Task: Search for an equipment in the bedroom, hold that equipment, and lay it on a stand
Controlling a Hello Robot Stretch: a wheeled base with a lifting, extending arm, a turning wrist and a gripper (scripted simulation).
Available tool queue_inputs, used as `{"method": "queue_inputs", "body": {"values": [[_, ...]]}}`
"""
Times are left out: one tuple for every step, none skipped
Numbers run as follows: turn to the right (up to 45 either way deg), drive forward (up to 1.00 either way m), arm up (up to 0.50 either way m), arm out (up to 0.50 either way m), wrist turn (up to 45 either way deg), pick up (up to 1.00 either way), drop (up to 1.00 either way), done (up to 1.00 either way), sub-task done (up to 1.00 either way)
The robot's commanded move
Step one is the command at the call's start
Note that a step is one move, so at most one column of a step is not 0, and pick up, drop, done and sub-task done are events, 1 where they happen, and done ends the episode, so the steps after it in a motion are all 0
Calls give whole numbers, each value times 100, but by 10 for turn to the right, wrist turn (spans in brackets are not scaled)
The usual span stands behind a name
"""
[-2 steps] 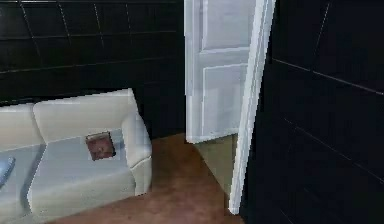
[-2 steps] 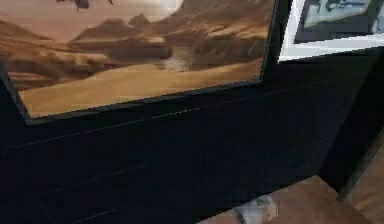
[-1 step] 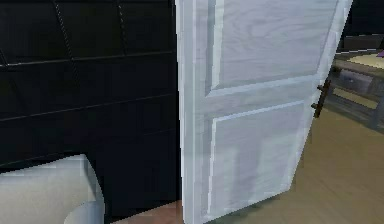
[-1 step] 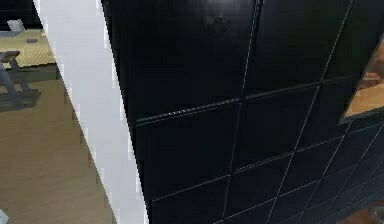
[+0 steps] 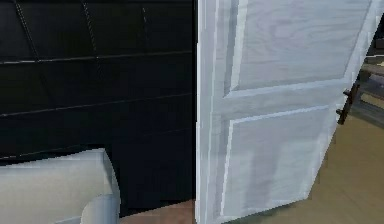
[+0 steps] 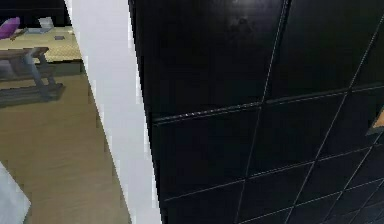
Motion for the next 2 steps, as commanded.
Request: {"method": "queue_inputs", "body": {"values": [[0,15,0,0,0,0,0,0,0],[450,0,0,0,0,0,0,0,0]]}}
